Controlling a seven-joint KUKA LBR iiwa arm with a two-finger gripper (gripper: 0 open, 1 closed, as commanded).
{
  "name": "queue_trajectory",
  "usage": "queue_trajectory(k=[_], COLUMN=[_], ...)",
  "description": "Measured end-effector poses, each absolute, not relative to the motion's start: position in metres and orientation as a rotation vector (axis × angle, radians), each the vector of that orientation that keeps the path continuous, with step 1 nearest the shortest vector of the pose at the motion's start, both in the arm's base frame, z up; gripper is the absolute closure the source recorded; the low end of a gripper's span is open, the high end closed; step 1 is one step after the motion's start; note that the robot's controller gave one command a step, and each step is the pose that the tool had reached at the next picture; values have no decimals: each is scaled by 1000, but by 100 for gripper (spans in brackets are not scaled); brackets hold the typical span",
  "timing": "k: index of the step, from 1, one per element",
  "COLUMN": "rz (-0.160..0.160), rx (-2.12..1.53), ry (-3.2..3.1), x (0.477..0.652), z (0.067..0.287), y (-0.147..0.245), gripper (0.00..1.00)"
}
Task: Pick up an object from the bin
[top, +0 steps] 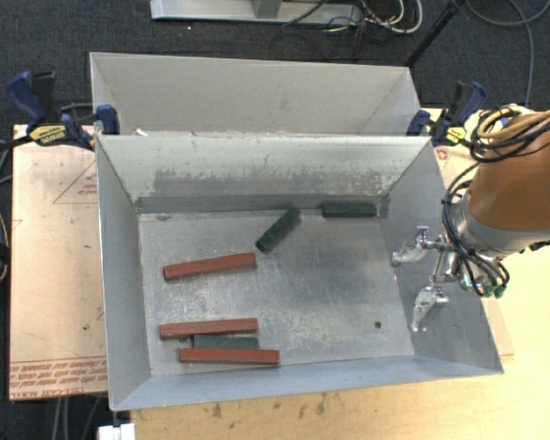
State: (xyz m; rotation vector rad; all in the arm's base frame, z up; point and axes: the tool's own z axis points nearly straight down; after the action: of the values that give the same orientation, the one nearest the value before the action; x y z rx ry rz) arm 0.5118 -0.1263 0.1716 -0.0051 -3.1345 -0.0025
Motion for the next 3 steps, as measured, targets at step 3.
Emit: queue_trajectory(k=[3], rz=[1], rx=[-26], ry=[-3143], x=[512], z=[139], y=[-154], gripper=[0])
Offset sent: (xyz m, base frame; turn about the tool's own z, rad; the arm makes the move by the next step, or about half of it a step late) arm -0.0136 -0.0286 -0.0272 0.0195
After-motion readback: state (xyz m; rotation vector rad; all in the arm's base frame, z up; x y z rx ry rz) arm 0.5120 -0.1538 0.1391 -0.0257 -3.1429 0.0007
